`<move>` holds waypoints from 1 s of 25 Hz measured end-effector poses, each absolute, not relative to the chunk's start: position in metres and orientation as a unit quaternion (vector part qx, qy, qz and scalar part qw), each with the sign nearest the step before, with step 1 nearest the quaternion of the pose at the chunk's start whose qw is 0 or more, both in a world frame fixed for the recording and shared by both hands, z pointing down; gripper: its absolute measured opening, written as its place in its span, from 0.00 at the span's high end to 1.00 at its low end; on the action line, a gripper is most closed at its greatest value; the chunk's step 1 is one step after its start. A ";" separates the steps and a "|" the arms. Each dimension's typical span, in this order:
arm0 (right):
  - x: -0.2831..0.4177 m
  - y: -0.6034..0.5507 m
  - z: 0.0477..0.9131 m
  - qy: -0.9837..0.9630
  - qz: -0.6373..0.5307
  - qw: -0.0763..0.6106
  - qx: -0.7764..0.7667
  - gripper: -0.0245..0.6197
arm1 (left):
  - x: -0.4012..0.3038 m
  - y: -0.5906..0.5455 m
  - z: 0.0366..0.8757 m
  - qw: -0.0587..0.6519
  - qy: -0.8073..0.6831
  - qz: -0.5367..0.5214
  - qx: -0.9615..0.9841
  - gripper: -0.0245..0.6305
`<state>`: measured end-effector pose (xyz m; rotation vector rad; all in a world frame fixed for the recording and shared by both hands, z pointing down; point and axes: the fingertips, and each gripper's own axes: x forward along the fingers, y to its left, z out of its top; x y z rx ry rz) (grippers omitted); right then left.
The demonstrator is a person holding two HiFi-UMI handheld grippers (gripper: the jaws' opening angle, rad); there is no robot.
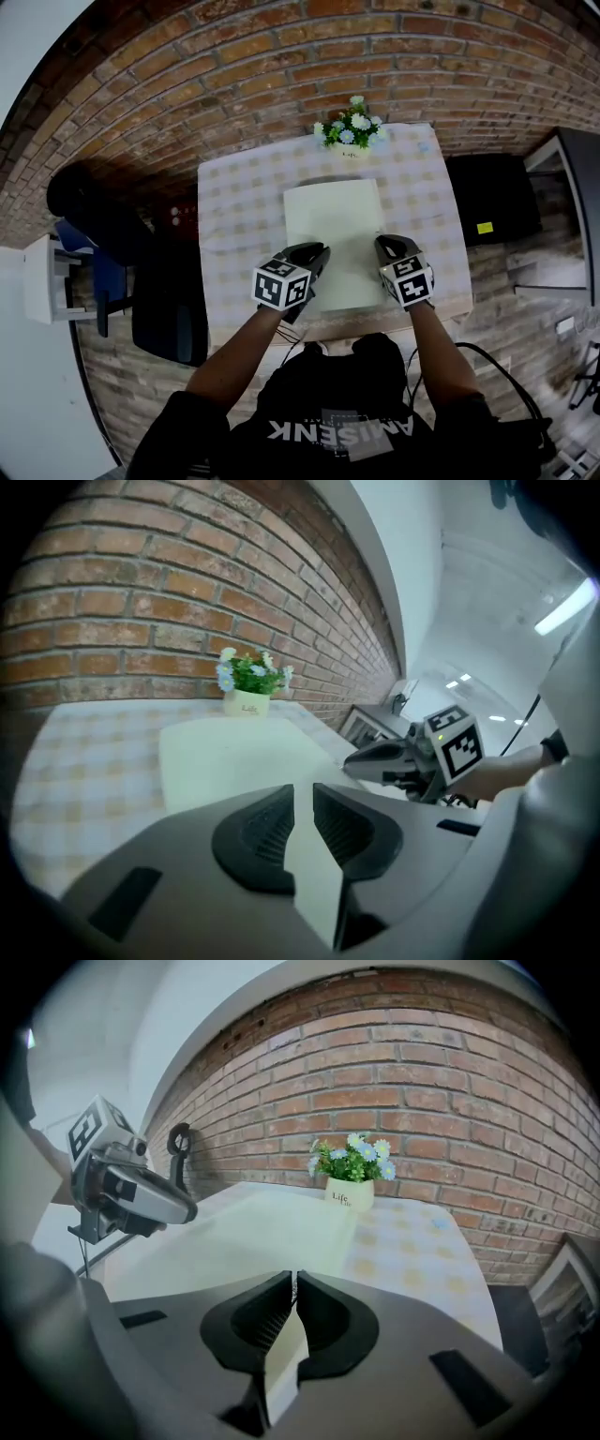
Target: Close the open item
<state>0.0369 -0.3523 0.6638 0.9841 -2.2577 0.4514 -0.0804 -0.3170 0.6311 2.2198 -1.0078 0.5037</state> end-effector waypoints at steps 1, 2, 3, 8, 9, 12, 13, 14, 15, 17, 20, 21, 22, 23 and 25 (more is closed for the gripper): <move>0.039 -0.353 0.666 -0.854 0.170 0.317 0.375 0.90 | -0.096 -0.312 0.638 0.310 -0.404 0.211 0.834 0.88; 0.042 -0.353 0.667 -0.852 0.168 0.320 0.378 0.90 | -0.111 -0.306 0.646 0.302 -0.421 0.231 0.823 0.88; 0.044 -0.354 0.668 -0.851 0.167 0.322 0.380 0.90 | -0.123 -0.300 0.654 0.296 -0.433 0.250 0.814 0.88; 0.044 -0.354 0.666 -0.846 0.165 0.328 0.387 0.90 | -0.140 -0.289 0.676 0.293 -0.454 0.256 0.801 0.82; 0.045 -0.354 0.666 -0.844 0.165 0.329 0.389 0.90 | -0.138 -0.290 0.676 0.296 -0.458 0.248 0.801 0.82; 0.048 -0.354 0.671 -0.841 0.165 0.337 0.391 0.90 | -0.132 -0.292 0.678 0.288 -0.468 0.248 0.798 0.82; 0.048 -0.353 0.672 -0.840 0.165 0.338 0.390 0.90 | -0.131 -0.292 0.680 0.281 -0.470 0.250 0.799 0.82; 0.047 -0.353 0.673 -0.840 0.165 0.339 0.390 0.90 | -0.131 -0.292 0.681 0.274 -0.471 0.251 0.800 0.82; 0.047 -0.352 0.674 -0.840 0.164 0.341 0.389 0.90 | -0.131 -0.292 0.682 0.269 -0.471 0.252 0.802 0.82; 0.047 -0.352 0.677 -0.839 0.162 0.345 0.387 0.90 | -0.130 -0.291 0.684 0.259 -0.465 0.261 0.805 0.82; 0.049 -0.352 0.681 -0.836 0.172 0.344 0.392 0.90 | -0.128 -0.291 0.688 0.253 -0.454 0.280 0.807 0.82; 0.050 -0.353 0.682 -0.834 0.181 0.339 0.396 0.90 | -0.127 -0.292 0.688 0.252 -0.453 0.284 0.807 0.82; 0.051 -0.354 0.682 -0.832 0.196 0.333 0.398 0.90 | -0.127 -0.293 0.688 0.251 -0.452 0.286 0.807 0.82; 0.052 -0.355 0.683 -0.830 0.214 0.325 0.400 0.90 | -0.127 -0.293 0.688 0.251 -0.453 0.286 0.806 0.82; 0.053 -0.357 0.684 -0.826 0.252 0.311 0.396 0.90 | -0.127 -0.292 0.688 0.253 -0.454 0.286 0.805 0.82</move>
